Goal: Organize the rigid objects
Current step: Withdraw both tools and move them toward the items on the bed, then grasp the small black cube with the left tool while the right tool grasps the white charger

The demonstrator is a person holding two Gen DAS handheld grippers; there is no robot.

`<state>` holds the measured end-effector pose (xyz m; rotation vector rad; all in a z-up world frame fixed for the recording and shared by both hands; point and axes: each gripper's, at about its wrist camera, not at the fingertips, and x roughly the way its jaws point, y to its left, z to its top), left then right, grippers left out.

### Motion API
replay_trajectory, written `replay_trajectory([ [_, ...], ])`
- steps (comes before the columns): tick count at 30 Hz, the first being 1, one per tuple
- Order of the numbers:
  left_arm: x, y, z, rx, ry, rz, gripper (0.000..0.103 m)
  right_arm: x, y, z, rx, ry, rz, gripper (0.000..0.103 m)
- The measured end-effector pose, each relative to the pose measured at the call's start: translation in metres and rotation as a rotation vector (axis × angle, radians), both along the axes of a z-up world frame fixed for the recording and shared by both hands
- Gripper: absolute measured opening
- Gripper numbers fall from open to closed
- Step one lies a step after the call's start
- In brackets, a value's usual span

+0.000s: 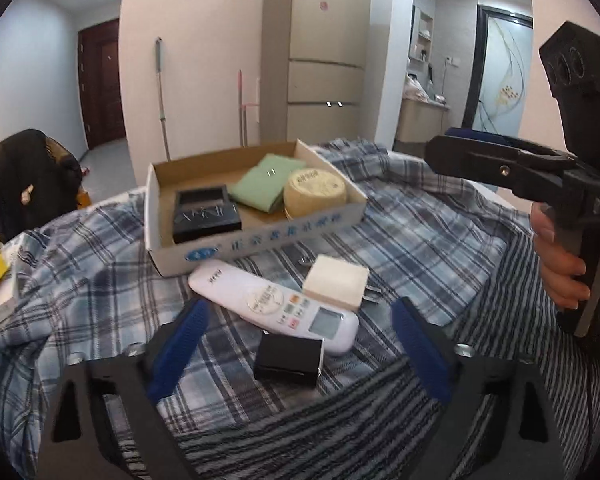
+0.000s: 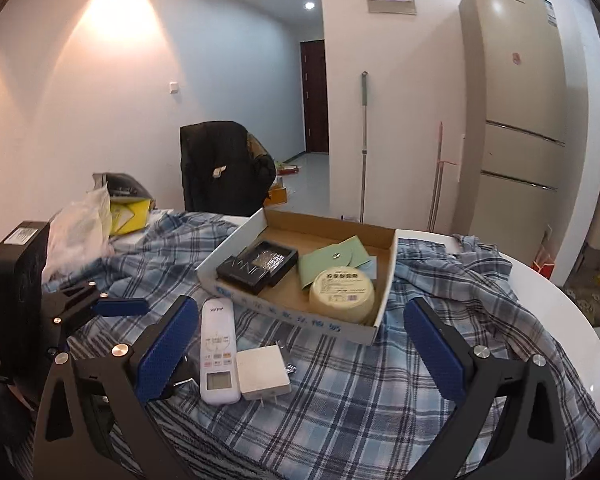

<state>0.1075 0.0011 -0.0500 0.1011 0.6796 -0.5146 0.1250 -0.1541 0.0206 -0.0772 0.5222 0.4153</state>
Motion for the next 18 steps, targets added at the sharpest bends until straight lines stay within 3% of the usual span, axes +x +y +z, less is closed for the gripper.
replay_trajectory([
  [3,0.008,-0.001,-0.01,0.01,0.077,-0.02,0.081,0.0,0.003,-0.004,-0.028,0.005,-0.009,0.102],
  [4,0.011,-0.003,-0.014,0.016,0.107,-0.031,0.073,0.001,0.003,-0.005,-0.034,0.007,-0.01,0.102],
  [6,0.014,-0.006,-0.022,0.023,0.162,-0.058,0.067,0.003,0.003,-0.007,-0.03,0.017,-0.01,0.102],
  [11,0.019,-0.007,-0.032,0.047,0.215,-0.044,0.047,0.009,-0.002,-0.009,-0.022,0.044,-0.019,0.102],
  [14,0.022,-0.009,-0.039,0.057,0.249,-0.048,0.045,0.015,-0.004,-0.011,-0.012,0.069,-0.024,0.102],
  [18,0.02,-0.008,-0.037,0.072,0.227,-0.032,0.044,0.019,-0.004,-0.018,-0.016,0.101,-0.034,0.102],
])
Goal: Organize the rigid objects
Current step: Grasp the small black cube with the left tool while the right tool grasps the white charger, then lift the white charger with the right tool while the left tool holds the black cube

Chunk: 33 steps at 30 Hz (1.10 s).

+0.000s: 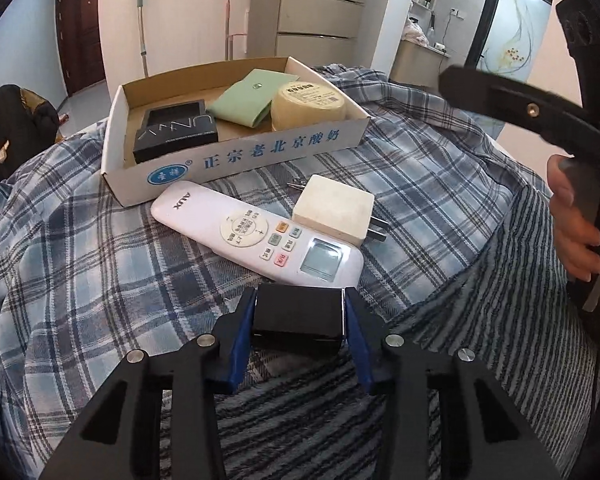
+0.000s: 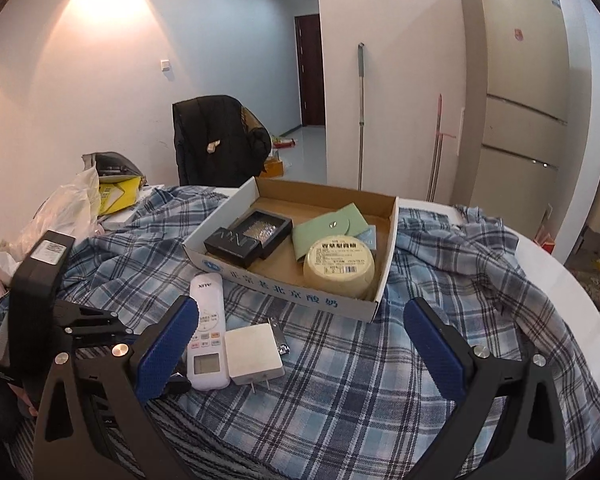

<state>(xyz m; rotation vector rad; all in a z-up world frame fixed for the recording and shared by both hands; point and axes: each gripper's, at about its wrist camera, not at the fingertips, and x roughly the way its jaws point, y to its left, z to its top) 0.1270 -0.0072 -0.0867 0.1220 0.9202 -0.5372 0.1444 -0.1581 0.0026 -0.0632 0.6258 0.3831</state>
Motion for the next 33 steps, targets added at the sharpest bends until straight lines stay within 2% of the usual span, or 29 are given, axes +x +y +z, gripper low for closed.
replay_trajectory([
  [2,-0.006,0.003,0.008,-0.015,-0.05,0.005,0.044,0.001,0.001,-0.003,-0.005,0.01,-0.002,0.102],
  [4,-0.015,0.004,0.018,-0.024,-0.139,0.013,0.044,0.002,0.002,-0.005,-0.009,0.015,0.006,0.094],
  [6,-0.023,0.008,0.027,-0.043,-0.215,0.038,0.044,0.002,0.007,-0.008,-0.027,0.024,0.041,0.078],
  [9,-0.026,0.017,0.035,-0.063,-0.277,0.105,0.044,0.004,0.018,-0.019,-0.065,0.055,0.088,0.067],
  [13,-0.014,0.03,0.031,-0.075,-0.231,0.189,0.044,0.008,0.036,-0.039,-0.116,0.127,0.159,0.063],
  [17,0.0,0.032,0.024,-0.048,-0.167,0.234,0.044,0.016,0.05,-0.053,-0.156,0.187,0.214,0.047],
  [18,-0.001,0.032,0.023,-0.044,-0.169,0.235,0.044,0.016,0.052,-0.056,-0.164,0.199,0.222,0.043],
  [21,-0.007,0.03,0.025,-0.044,-0.192,0.218,0.044,0.017,0.056,-0.064,-0.195,0.219,0.221,0.043],
  [25,-0.009,0.026,0.025,-0.032,-0.2,0.203,0.044,0.019,0.052,-0.064,-0.178,0.226,0.217,0.042],
  [29,-0.007,0.027,0.024,-0.037,-0.191,0.208,0.044,0.017,0.05,-0.061,-0.176,0.226,0.217,0.029],
  [33,-0.007,0.027,0.024,-0.039,-0.19,0.206,0.044,0.01,0.049,-0.061,-0.223,0.221,0.225,0.027],
])
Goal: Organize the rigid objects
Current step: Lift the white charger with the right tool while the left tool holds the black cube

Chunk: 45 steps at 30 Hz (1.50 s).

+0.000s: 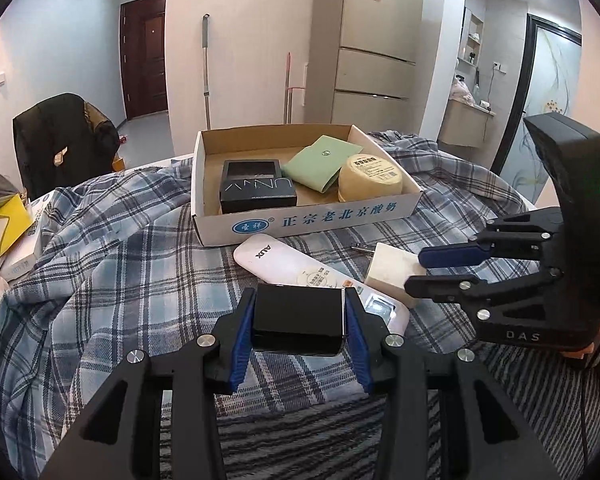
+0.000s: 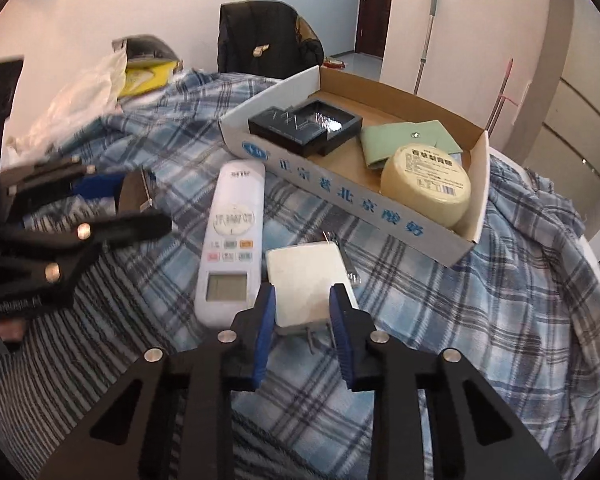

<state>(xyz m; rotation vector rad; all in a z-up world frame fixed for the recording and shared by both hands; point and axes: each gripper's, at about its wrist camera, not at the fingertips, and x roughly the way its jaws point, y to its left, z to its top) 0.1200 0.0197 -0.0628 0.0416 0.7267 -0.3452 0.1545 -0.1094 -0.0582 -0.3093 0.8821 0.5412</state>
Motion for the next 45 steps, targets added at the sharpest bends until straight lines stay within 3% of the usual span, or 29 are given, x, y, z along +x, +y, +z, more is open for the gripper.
replay_trajectory([
  [4,0.0,0.0,0.0,0.0,0.0,-0.001,0.044,0.007,-0.004,0.0,0.045,0.017,-0.015,0.033],
  [6,0.0,0.0,0.0,0.002,0.0,-0.001,0.044,0.014,-0.006,-0.003,0.054,0.041,-0.029,0.053],
  [8,0.0,0.0,0.0,0.001,0.0,-0.001,0.044,0.02,-0.007,-0.009,0.075,0.095,-0.021,0.056],
  [13,0.0,-0.001,0.0,0.001,0.004,-0.004,0.044,0.025,-0.01,-0.012,0.115,0.126,-0.035,0.055],
  [14,0.0,-0.001,0.0,0.001,0.005,-0.005,0.044,0.025,-0.01,-0.012,0.115,0.125,-0.037,0.046],
  [22,0.0,-0.001,0.0,0.0,0.005,-0.005,0.044,0.004,-0.009,-0.007,-0.044,0.096,-0.002,0.046],
  [26,0.0,-0.002,0.0,0.004,0.006,-0.01,0.044,0.007,-0.005,-0.01,-0.054,0.057,0.004,0.046],
  [32,-0.001,-0.002,0.0,0.003,0.005,-0.011,0.044,0.018,-0.006,-0.018,-0.028,0.117,-0.022,0.044],
  [34,-0.001,-0.001,0.0,0.002,0.0,-0.009,0.044,0.017,-0.011,-0.013,-0.039,0.073,-0.07,0.044],
  [39,-0.004,0.0,0.003,0.008,-0.02,0.004,0.044,0.011,-0.027,0.012,0.045,-0.042,-0.142,0.044],
  [45,-0.014,0.005,0.025,0.006,-0.11,0.044,0.044,0.012,-0.05,0.033,0.158,-0.136,-0.24,0.044],
])
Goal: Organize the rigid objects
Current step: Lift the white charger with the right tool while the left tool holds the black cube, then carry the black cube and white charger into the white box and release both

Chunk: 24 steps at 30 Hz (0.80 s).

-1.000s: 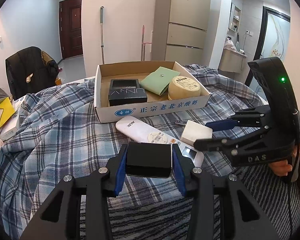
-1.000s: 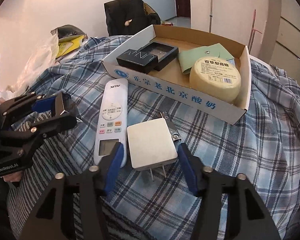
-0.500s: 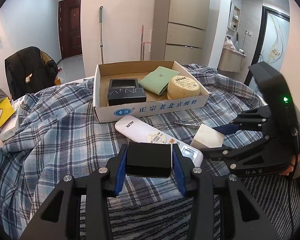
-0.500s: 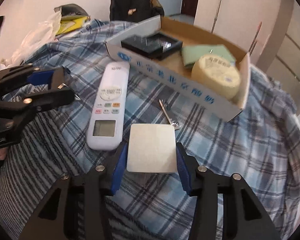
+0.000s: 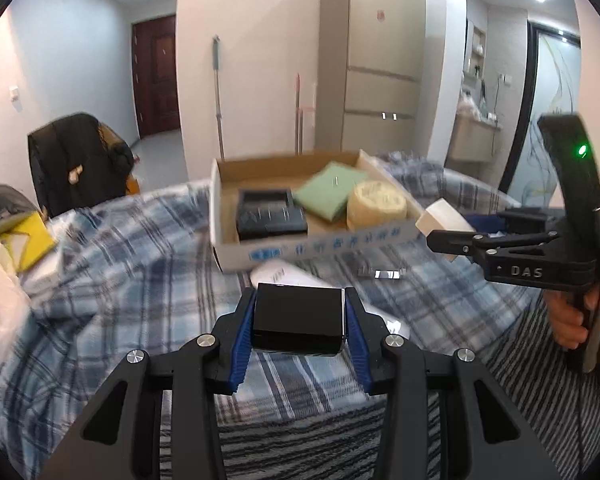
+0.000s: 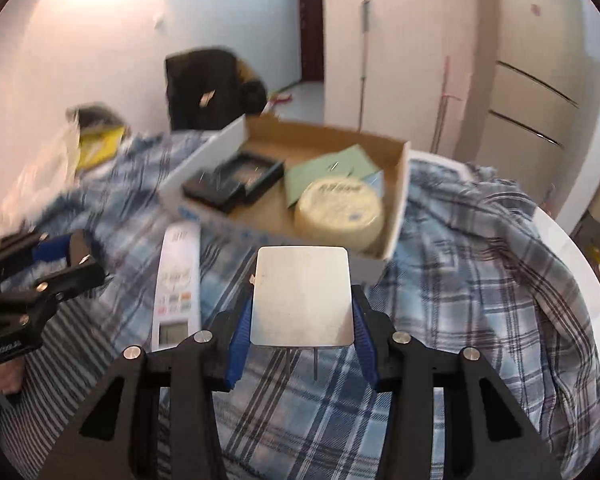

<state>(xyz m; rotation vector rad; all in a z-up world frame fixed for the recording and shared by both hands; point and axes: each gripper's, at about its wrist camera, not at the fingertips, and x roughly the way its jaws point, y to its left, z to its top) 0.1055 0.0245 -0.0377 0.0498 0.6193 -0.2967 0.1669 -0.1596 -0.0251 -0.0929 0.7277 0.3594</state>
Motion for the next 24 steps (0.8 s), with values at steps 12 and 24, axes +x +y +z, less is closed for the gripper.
replay_trajectory([
  [12,0.012,-0.004,0.09,0.005,-0.159,0.077,0.044,0.001,-0.007,0.057,0.045,-0.108,-0.094,0.044],
  [24,0.108,-0.007,0.175,-0.155,-0.318,0.227,0.044,0.085,0.007,0.137,0.204,-0.102,-0.228,0.044],
])
